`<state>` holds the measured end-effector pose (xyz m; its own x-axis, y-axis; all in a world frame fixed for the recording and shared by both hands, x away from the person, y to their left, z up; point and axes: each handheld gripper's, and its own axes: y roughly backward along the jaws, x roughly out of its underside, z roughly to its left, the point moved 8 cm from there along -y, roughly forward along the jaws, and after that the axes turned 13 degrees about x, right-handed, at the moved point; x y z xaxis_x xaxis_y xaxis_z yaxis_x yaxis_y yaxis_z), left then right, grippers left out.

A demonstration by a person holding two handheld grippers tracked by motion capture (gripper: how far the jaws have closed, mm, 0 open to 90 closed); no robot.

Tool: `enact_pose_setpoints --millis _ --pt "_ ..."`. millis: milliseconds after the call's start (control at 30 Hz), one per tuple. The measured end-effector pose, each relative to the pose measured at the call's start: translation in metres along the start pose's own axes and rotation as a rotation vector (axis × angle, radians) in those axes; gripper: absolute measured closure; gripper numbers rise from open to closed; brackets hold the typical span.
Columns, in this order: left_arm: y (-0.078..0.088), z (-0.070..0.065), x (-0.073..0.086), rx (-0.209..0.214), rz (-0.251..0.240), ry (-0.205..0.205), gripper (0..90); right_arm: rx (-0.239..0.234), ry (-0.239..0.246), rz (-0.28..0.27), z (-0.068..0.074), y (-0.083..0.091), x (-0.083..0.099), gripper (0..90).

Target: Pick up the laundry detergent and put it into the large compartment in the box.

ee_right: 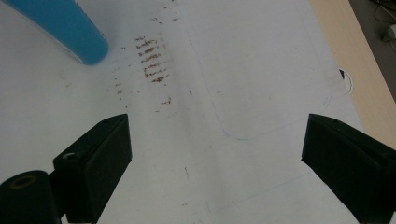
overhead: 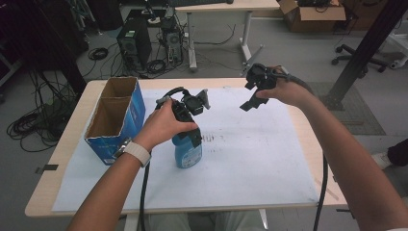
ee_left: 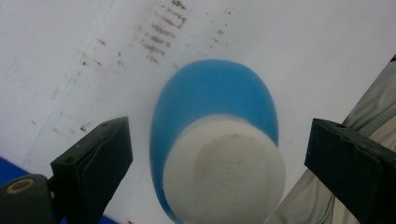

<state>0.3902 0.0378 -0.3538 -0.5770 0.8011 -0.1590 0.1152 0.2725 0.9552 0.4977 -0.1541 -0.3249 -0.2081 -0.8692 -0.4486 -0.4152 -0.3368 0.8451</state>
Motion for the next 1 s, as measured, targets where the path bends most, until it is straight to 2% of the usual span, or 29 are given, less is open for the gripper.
enact_pose_setpoints --millis 600,800,1000 --pt "-0.0039 0.0018 0.0022 0.012 -0.005 0.022 11.4 -0.003 -0.001 0.002 0.0006 -0.0012 0.0002 8.2" --pt "-0.0033 0.0007 0.0020 0.024 -0.012 0.032 16.1 -0.004 0.002 0.003 0.0011 -0.0017 -0.0002 8.3" --pt "-0.0036 0.0012 0.0025 0.018 -0.005 0.035 21.1 -0.004 0.001 0.000 0.0016 -0.0016 -0.0007 8.3"
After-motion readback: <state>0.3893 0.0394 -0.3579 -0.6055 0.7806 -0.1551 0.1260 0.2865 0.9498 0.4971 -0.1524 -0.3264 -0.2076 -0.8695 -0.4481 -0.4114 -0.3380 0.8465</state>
